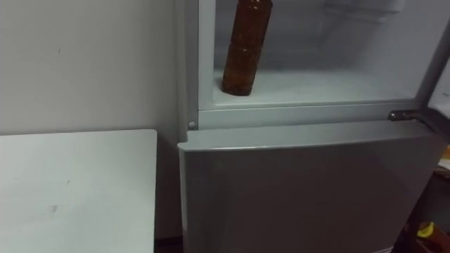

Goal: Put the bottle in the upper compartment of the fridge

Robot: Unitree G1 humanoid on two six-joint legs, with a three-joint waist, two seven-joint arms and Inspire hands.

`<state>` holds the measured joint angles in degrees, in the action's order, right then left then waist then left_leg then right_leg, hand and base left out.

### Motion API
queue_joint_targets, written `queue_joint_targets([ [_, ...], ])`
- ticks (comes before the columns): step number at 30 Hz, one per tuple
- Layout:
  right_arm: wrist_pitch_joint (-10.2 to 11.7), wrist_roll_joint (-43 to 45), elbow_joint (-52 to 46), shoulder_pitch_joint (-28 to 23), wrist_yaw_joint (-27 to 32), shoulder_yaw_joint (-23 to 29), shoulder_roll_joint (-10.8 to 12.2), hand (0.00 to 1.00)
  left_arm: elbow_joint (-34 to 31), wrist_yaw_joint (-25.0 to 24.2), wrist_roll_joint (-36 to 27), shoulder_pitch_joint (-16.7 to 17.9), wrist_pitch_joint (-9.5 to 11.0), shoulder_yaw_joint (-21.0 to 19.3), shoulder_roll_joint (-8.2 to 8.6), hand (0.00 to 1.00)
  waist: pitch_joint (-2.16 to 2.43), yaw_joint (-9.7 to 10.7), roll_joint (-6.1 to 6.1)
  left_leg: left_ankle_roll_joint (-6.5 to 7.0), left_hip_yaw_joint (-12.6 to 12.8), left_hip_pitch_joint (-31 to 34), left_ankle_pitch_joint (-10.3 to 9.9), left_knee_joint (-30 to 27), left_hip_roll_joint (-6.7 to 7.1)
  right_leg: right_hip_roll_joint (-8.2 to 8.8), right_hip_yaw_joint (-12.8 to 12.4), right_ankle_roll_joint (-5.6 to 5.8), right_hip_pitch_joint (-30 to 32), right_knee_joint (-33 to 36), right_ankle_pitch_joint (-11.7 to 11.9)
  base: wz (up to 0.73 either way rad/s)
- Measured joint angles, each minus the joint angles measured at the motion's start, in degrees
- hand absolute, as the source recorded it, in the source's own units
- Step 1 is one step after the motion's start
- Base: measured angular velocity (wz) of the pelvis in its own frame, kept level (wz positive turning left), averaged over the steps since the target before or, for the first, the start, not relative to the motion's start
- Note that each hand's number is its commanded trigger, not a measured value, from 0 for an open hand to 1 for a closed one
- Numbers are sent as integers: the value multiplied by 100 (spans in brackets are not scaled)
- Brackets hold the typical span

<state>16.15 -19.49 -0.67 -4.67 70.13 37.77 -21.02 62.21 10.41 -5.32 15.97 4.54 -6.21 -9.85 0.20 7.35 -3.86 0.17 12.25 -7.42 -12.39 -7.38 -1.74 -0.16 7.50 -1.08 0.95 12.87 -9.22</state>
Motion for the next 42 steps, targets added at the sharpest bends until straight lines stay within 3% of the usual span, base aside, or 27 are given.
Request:
queue_joint_targets([
  [11,-497,877,-630,0,-37,-549,0,0,97,-98,136,21,4,-87,36,0,-12,-7,31,33,-21,-27,31,-36,52,86,43,5,57,198,-88,1],
  [16,-756,873,-853,-1,-207,-913,0,0,203,-104,151,33,89,-510,48,0,-19,-14,24,44,-41,-35,44,-36,65,101,40,25,70,228,-102,0],
  [19,-821,872,-864,-1,-420,-965,0,0,203,-104,152,46,89,-709,66,0,-34,-43,0,47,-41,-36,47,-39,70,111,38,31,74,246,-106,0],
  [29,-1128,881,-898,-3,-697,-1027,0,0,197,-102,161,63,89,-833,112,0,-72,-138,-82,51,-37,-12,49,-41,80,125,29,27,137,289,-110,-2],
  [35,-1147,882,-938,-4,-1100,-1413,2,0,195,-117,257,82,89,-819,150,0,-63,-189,-136,49,-2,-6,48,-45,64,85,-36,-5,162,281,-84,-7],
  [42,-1149,968,-945,-3,-1430,-1463,9,0,236,-276,261,72,85,-621,152,0,-42,-295,-86,52,-11,77,47,-39,51,53,-83,-18,143,186,37,-4],
])
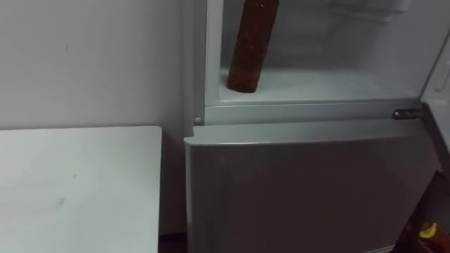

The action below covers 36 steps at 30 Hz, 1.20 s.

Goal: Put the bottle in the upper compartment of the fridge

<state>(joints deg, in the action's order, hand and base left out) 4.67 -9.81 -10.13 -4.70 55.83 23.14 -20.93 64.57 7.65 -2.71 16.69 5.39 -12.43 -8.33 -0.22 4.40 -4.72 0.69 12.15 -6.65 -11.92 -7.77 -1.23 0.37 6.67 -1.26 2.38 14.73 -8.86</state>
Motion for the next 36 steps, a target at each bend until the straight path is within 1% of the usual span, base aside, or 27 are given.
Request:
queue_joint_targets([
  [3,0,134,-21,14,-99,-56,0,0,209,31,-2,-53,-8,131,-40,0,12,-23,17,0,-18,-9,0,2,-2,-6,-2,-2,-20,-3,11,0],
  [6,2,132,-272,120,-169,-161,-2,0,270,86,3,-64,-37,375,-104,0,13,-125,18,-6,-20,-15,2,-6,-18,-21,-7,-23,-26,-3,24,0],
  [8,52,167,-425,272,-249,-249,-3,0,310,120,6,-94,-88,535,-138,0,14,-180,24,-14,-28,-23,7,-7,-25,-27,-7,-32,-37,-8,30,0],
  [10,114,165,-480,595,-408,-409,-5,0,360,199,24,-93,-149,704,-150,0,6,-200,39,-21,-57,-74,8,-9,-34,-39,8,-37,-125,-59,32,6],
  [11,143,165,-483,608,-454,-424,-5,0,358,199,24,-92,-159,711,-150,0,7,-221,40,-22,-67,-89,7,-9,-38,-43,21,-33,-150,-91,36,13],
  [13,281,161,-483,616,-639,-521,-5,0,328,228,20,-83,-176,780,-157,0,-2,-319,50,-26,-99,-103,3,-17,-44,-42,66,-31,-201,-120,38,12],
  [15,311,160,-483,674,-808,-652,-5,0,269,235,23,-84,-204,867,-163,0,-7,-329,55,-26,-132,-91,3,-26,-43,-31,105,-32,-225,-122,39,11],
  [17,329,157,-480,742,-985,-694,-5,0,263,237,24,-86,-243,892,-163,0,-10,-371,59,-27,-151,-88,3,-25,-43,-26,130,-30,-241,-127,37,10],
  [19,374,157,-476,872,-1192,-826,-5,0,225,251,90,-62,-255,933,-163,0,-9,-435,88,-28,-156,-89,3,-7,-49,-40,133,-31,-262,-182,39,0],
  [22,405,157,-463,876,-1568,-1017,-4,0,177,282,145,-91,-257,931,-163,0,1,-491,115,-30,-158,-102,5,-4,-56,-52,135,-35,-276,-212,54,0],
  [26,408,155,-386,883,-1986,-1351,11,0,182,285,239,-131,-258,932,-164,0,-21,-505,108,-30,-159,-105,4,9,-60,-54,142,-32,-302,-231,60,0],
  [28,408,155,-359,885,-2170,-1474,17,0,182,284,239,-152,-258,932,-166,0,-27,-556,121,-31,-162,-103,1,18,-66,-63,148,-16,-343,-318,81,4],
  [31,415,165,-352,884,-2331,-1531,29,0,180,284,238,-195,-258,931,-167,0,-28,-608,121,-33,-164,-91,-13,28,-70,-63,154,-15,-348,-348,81,1],
  [33,464,193,-350,884,-2341,-1527,94,0,181,279,243,-176,-259,931,-166,0,-26,-623,133,-33,-164,-81,-13,31,-76,-61,199,-9,-362,-400,97,0],
  [36,463,373,-311,884,-2379,-1521,94,0,174,238,335,-187,-263,925,-167,0,-26,-618,144,-33,-164,-65,-14,33,-100,-59,223,-11,-352,-410,103,0],
])
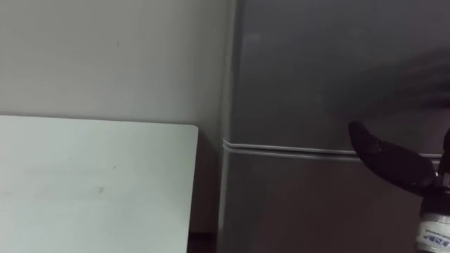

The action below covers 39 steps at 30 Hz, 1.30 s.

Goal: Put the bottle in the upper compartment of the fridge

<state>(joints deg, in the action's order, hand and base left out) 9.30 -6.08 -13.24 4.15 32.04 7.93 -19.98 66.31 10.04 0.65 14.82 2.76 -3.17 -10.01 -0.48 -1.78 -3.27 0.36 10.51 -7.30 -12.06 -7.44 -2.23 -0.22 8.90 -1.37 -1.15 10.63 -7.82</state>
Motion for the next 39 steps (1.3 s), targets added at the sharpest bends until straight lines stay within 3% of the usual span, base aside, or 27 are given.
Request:
queue_joint_targets([
  [10,-4,19,142,92,-92,-17,0,0,-19,-274,383,11,-135,-14,-11,0,28,-35,-15,-4,-7,0,1,-23,1,1,32,-24,-17,4,16,0],
  [17,1,148,535,250,-105,-95,0,0,-23,-287,404,-4,-226,-6,-18,0,8,-44,-41,-7,-4,-40,0,-38,-4,6,37,-34,-83,1,35,0],
  [25,109,233,1060,442,-126,-161,0,0,-18,-420,400,23,-311,-2,-35,0,-4,-178,-77,-18,-4,-32,-21,-163,-15,12,-35,-33,-94,0,59,-3],
  [39,275,195,1484,532,-99,-169,-3,0,-150,-326,395,92,-484,11,-31,0,21,-160,-101,-16,-51,4,-19,-226,-9,23,16,-48,-115,-9,105,0],
])
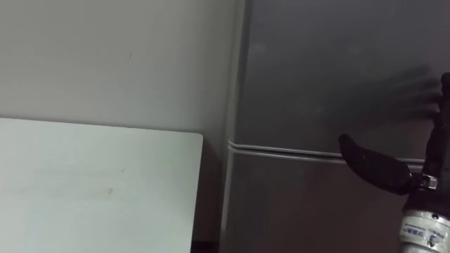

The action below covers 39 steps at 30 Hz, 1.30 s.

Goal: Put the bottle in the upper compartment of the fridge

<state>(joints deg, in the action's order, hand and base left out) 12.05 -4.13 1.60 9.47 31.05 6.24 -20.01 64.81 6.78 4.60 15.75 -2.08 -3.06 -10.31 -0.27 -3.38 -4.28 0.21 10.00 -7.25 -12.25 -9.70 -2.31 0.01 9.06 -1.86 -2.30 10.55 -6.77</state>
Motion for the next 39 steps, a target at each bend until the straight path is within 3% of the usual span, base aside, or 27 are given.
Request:
queue_joint_targets([
  [6,230,-16,300,0,-4,196,-23,0,-10,30,8,34,3,-25,-5,0,18,144,16,21,-105,53,11,-34,2,64,134,23,-23,-23,-1,12],
  [11,207,-591,592,-1,-74,542,-68,0,-247,38,1,235,4,-136,-38,0,58,225,19,53,-204,50,17,-35,22,85,218,62,-121,-90,39,13],
  [13,95,-1202,763,-15,-128,862,-72,0,-281,51,4,280,5,-138,-45,0,60,341,19,72,-305,44,15,-56,62,91,226,94,-171,-102,20,27],
  [17,-279,-2203,974,-277,21,1361,-71,0,-370,54,34,297,6,-368,-1,0,74,373,27,86,-369,81,16,-38,92,98,231,120,-165,-174,5,3],
  [21,-336,-2908,1372,-424,289,1719,-74,0,-461,62,63,410,1,-574,18,0,63,601,75,92,-369,70,20,27,101,79,230,124,-160,-165,6,0],
  [25,-356,-3439,1848,-594,510,2171,-73,0,-786,152,63,439,6,-915,99,0,59,634,93,85,-263,67,20,65,95,57,211,108,-90,-161,-9,-7],
  [30,-407,-3713,2852,-663,575,2256,-56,0,-843,164,50,389,-5,-955,178,0,56,755,91,83,-239,66,20,110,95,67,212,106,-88,-176,-14,-4],
  [35,-473,-3817,4163,-1159,364,2192,168,0,-852,225,57,379,-1,-986,198,0,62,756,91,84,-251,56,17,145,97,78,219,131,-93,-170,-64,6],
  [39,-694,-3765,5650,-1593,-104,1485,667,0,-627,266,48,267,-3,-972,270,0,55,622,138,76,-240,52,9,145,90,76,196,127,-86,-167,-68,-4],
])
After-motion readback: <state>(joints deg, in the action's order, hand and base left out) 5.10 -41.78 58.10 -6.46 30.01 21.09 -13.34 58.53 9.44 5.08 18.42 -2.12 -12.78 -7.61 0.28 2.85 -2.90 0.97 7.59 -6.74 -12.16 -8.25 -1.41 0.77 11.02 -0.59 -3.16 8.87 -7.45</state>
